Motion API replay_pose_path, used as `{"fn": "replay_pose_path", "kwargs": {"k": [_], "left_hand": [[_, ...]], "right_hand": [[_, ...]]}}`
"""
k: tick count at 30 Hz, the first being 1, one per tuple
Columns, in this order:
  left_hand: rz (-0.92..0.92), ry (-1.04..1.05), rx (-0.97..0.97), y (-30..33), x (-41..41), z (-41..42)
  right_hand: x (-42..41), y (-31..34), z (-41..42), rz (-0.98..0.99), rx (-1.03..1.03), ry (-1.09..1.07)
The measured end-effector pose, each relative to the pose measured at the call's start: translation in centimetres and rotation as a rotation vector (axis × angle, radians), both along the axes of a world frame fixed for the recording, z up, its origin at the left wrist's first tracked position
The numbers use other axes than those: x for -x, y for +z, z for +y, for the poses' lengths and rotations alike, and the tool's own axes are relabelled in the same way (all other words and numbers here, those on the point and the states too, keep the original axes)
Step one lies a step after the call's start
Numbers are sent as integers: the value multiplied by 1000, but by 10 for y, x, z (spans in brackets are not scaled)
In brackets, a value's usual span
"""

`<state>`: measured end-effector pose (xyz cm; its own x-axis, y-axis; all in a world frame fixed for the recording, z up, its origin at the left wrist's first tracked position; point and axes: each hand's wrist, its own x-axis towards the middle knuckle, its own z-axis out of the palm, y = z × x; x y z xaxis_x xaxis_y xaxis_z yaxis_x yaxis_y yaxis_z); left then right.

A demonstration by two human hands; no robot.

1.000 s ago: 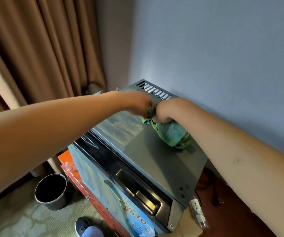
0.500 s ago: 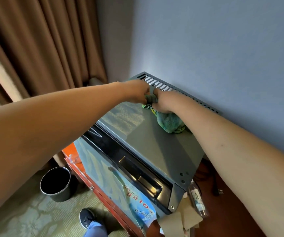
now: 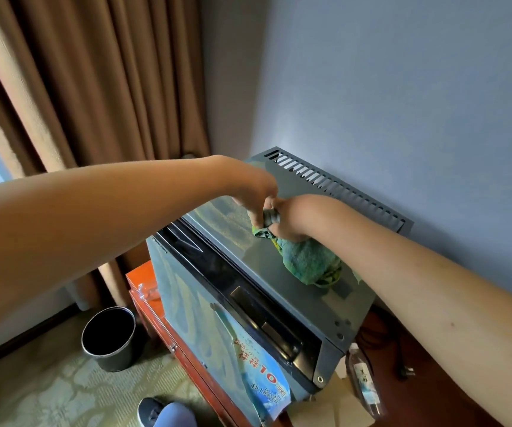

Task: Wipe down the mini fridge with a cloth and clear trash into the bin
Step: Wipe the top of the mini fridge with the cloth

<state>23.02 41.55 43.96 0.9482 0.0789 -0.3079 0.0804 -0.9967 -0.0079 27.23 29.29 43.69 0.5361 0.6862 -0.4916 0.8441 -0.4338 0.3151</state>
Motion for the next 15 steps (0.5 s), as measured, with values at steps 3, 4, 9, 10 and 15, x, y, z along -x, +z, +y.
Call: {"fn": "replay_pose_path", "kwargs": {"k": [3,4,9,10,15], "left_hand": [[0,-5,30,-3,-7,8],[-1,-3,41,-4,-10,11],[-55,73,84,-4,-27,29],[-71,93,83,-5,-31,33],[-122,167,44,-8,-47,44]], "right_hand": [[-6,-1,6,-25,26,35],[-9,-1,8,-30,18,37],[-34,3,29,-27,-69,8],[-40,3,33,-15,-98,-9],[-61,0,43,31,-205,-99]]}}
